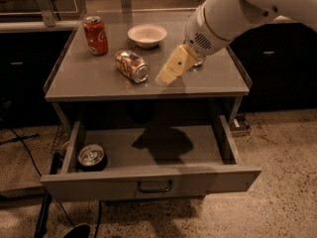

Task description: Place orange can into top drawer

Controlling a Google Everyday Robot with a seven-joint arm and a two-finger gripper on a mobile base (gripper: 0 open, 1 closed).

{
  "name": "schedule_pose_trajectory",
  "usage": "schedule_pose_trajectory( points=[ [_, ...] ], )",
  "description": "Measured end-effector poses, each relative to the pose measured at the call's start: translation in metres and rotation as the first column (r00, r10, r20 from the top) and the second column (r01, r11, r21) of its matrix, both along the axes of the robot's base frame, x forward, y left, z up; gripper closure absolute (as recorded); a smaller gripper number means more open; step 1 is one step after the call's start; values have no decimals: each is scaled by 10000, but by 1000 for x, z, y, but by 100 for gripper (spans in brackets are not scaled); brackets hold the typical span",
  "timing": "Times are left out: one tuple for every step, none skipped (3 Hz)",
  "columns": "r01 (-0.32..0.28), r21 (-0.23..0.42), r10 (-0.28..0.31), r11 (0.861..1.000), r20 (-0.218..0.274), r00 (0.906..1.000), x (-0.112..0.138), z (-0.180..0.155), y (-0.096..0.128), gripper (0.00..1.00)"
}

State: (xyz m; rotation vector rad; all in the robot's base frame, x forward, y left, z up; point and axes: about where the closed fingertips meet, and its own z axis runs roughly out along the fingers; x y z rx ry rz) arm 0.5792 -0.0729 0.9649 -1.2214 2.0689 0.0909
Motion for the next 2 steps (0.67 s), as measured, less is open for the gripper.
schedule_pose_trajectory(
  points=[
    [-130,530,122,9985,148,9998,15,-7,31,0],
    [-269,905,249,9955,231,9994,30,-16,63,0]
  ],
)
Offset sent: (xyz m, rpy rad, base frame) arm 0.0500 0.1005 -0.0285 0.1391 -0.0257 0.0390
